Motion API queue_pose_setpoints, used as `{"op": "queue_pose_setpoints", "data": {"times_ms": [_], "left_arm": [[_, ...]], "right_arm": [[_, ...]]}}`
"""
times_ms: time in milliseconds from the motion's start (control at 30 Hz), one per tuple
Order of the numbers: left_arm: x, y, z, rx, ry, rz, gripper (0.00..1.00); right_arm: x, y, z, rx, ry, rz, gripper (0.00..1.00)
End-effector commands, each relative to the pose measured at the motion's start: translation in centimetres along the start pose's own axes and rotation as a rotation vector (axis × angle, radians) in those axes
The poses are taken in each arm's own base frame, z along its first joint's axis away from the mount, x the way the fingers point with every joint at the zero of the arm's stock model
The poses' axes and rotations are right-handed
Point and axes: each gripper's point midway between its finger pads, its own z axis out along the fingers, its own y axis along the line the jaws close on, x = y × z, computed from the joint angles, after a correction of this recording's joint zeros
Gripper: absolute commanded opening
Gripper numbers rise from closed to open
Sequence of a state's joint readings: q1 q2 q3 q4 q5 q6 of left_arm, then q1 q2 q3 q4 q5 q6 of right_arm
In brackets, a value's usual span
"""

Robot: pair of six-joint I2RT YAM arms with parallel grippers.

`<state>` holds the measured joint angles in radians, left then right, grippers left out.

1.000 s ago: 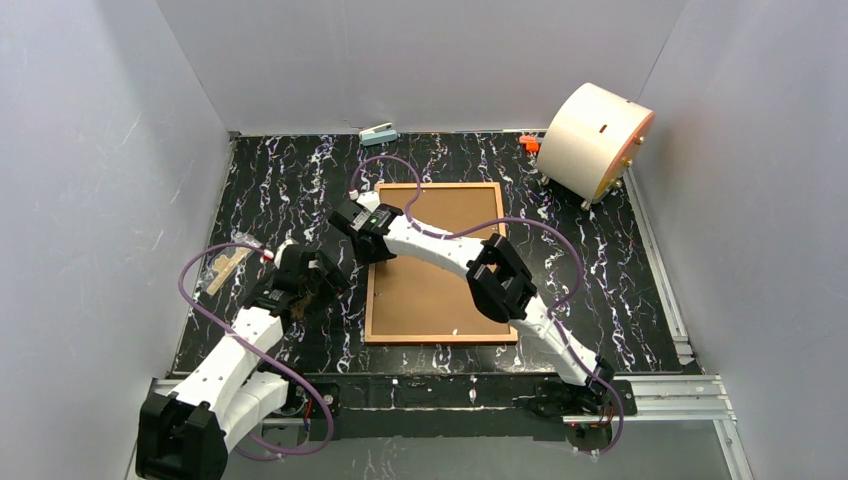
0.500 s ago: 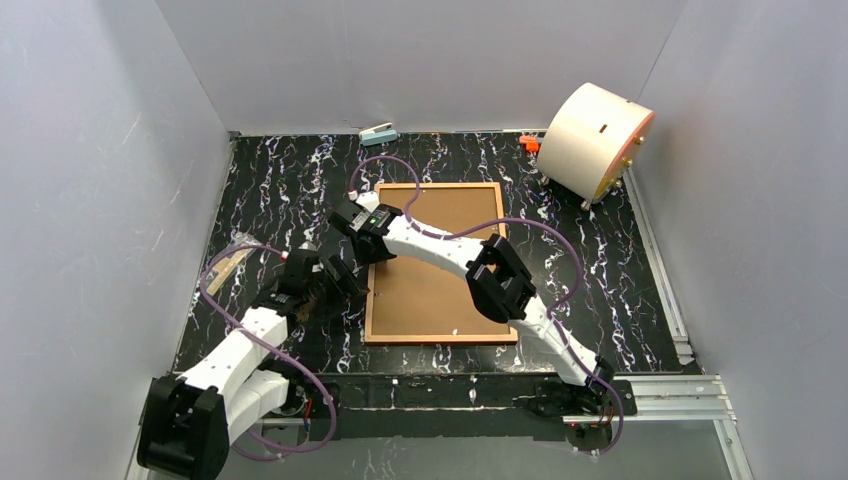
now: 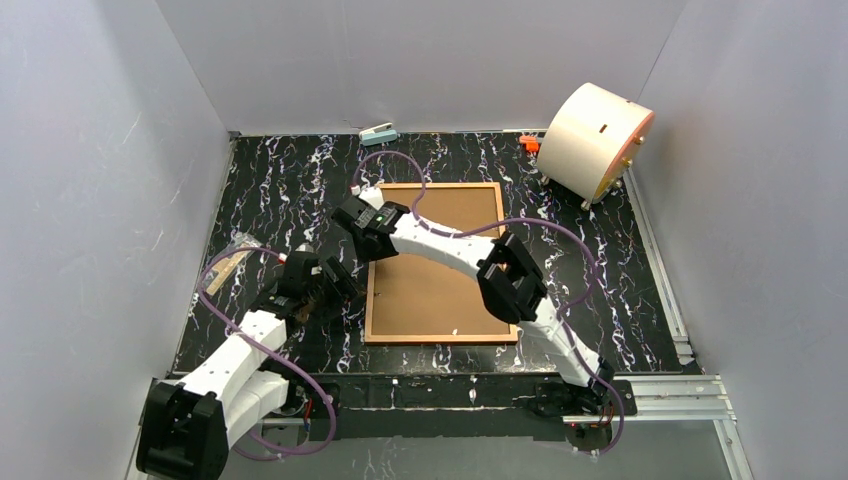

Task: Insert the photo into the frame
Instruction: Install the photo frame at the center of the board.

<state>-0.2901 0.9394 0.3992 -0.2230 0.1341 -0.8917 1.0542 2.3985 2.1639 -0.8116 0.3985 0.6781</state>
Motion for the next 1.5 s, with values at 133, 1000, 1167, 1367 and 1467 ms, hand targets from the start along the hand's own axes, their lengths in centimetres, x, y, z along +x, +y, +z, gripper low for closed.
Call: {"op": "queue_pose_setpoints", "data": {"times_ms": [133,1000,1167,1367,1467], "left_arm": [[-1.6,-0.1,-1.0,-0.029,-0.073,0.009,0.72],[-1.2,1.1,-0.8,-0.083,-0.059,0.008,0.71],[-0.6,0.5,-0.5,-0.035,-0.027,0.018,0.71],[0.0,-0.8,0.0,0.042,0.004,0.006,0.71],[0.4,-0.8,0.3,0.047,0.025,-0.002,0.71]], "right_arm": [[-6.4,0.8,-7.1,-0.106,-0.217,0.057,0.54],[-1.0,1.5,0.6,-0.024,-0.012,-0.013,0.5],[-0.6,1.3,1.2,-0.01,-0.002,-0.009,0.5],[-0.5,1.2,1.4,-0.001,-0.004,-0.001,0.5],[-0.4,1.2,1.4,-0.002,-0.001,0.002,0.5]]}}
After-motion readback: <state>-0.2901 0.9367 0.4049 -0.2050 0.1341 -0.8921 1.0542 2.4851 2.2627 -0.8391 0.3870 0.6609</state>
